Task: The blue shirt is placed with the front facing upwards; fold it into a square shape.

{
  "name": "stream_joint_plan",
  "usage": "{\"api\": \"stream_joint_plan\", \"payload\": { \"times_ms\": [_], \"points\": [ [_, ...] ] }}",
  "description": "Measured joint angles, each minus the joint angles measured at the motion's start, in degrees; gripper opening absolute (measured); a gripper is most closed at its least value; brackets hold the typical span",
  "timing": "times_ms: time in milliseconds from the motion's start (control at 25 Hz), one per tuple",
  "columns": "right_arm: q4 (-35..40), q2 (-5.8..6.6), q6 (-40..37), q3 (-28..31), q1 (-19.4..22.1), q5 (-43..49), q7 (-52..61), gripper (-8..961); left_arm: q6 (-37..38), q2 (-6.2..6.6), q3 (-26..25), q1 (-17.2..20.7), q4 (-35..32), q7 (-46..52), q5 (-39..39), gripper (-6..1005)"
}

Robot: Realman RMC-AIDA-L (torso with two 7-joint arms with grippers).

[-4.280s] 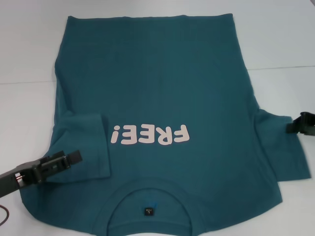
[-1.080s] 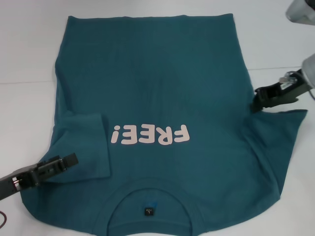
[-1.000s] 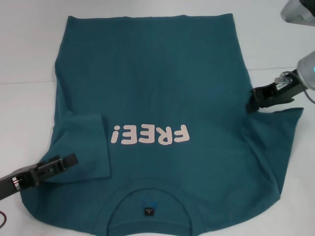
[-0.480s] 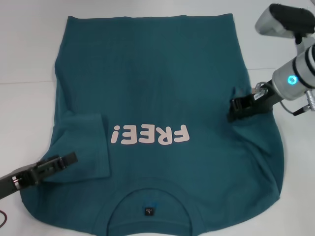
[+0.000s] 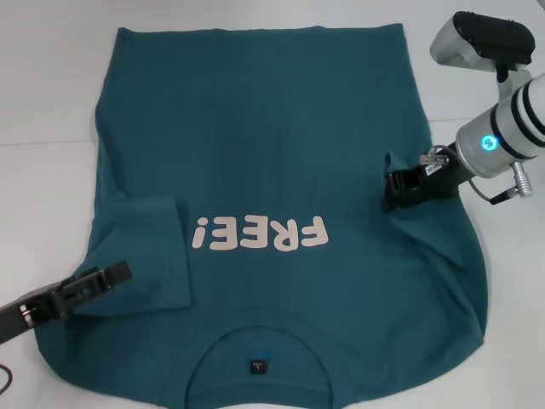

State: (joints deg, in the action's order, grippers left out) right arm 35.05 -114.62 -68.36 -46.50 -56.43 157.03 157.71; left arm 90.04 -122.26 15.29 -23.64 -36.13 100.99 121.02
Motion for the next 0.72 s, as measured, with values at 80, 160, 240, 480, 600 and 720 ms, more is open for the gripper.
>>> {"api": "stream_joint_plan", "payload": {
  "times_ms": [80,160,240,480,600,720],
  "points": [
    [-0.02,-0.26,0.28,0.00,0.00,-0.04,0.05,13,-0.03,0.00,0.00,0.00,0.01,0.00,0.00,950],
    [-0.03,-0.46,0.39,0.00,-0.03,-0.05,0.10,14,-0.05,0.00,0.00,0.00,0.05,0.00,0.00,950],
    [-0.05,-0.77,0.48,0.00,-0.07,-0.06,0.34,15,-0.12,0.00,0.00,0.00,0.09,0.00,0.00,950],
    [-0.15,-1.27,1.97,0.24,0.24,-0.10,2.64,19,-0.29,0.00,0.00,0.00,0.10,0.00,-0.09,949],
    [-0.21,-1.49,2.98,0.33,0.55,-0.14,3.43,22,-0.31,0.00,0.00,0.00,0.10,0.00,-0.09,949],
    [-0.39,-1.57,3.64,0.39,0.72,-0.15,3.72,24,-0.32,0.00,0.00,0.00,0.09,0.00,-0.09,949]
  ]
}}
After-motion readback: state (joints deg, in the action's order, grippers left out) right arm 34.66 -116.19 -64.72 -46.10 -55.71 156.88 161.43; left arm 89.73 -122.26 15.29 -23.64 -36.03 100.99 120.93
